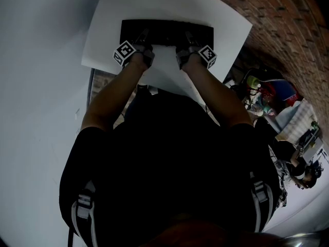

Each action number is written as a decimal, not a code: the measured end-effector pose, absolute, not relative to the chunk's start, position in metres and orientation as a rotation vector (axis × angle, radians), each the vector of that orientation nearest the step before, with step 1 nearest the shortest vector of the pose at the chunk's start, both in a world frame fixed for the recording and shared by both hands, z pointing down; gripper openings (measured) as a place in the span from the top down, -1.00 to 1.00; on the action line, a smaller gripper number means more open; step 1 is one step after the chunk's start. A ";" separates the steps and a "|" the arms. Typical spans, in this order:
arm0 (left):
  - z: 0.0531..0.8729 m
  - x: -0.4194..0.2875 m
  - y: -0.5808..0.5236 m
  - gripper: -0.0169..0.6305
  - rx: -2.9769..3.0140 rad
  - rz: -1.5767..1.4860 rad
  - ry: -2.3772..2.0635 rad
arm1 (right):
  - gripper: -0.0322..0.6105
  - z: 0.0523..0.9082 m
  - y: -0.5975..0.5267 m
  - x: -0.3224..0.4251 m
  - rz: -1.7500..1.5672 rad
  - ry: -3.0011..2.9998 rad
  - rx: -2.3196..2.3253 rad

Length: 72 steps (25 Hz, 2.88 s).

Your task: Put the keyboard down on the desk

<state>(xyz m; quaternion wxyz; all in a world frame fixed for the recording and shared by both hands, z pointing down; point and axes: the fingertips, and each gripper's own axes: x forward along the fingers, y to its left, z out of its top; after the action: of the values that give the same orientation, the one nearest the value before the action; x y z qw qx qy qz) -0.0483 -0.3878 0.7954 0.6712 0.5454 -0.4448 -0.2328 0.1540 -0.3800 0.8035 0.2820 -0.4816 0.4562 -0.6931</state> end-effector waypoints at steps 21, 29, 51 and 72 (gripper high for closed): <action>0.786 -0.050 -0.385 0.17 1.237 -0.490 -1.050 | 0.12 0.792 -0.373 0.152 -1.876 1.232 -1.352; 0.783 -0.052 -0.378 0.11 1.235 -0.475 -1.063 | 0.10 0.790 -0.364 0.152 -1.894 1.203 -1.358; 0.777 -0.054 -0.349 0.09 1.216 -0.449 -1.041 | 0.10 0.793 -0.333 0.144 -2.007 1.181 -1.413; 0.776 -0.054 -0.317 0.06 1.197 -0.452 -1.047 | 0.10 0.792 -0.302 0.150 -2.023 1.155 -1.417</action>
<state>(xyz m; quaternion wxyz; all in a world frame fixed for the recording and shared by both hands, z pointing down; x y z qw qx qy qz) -0.0537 -0.3169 0.7762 0.6773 0.5327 -0.4659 -0.2012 0.1497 -0.3016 0.7917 0.2062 -0.5085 0.4146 -0.7259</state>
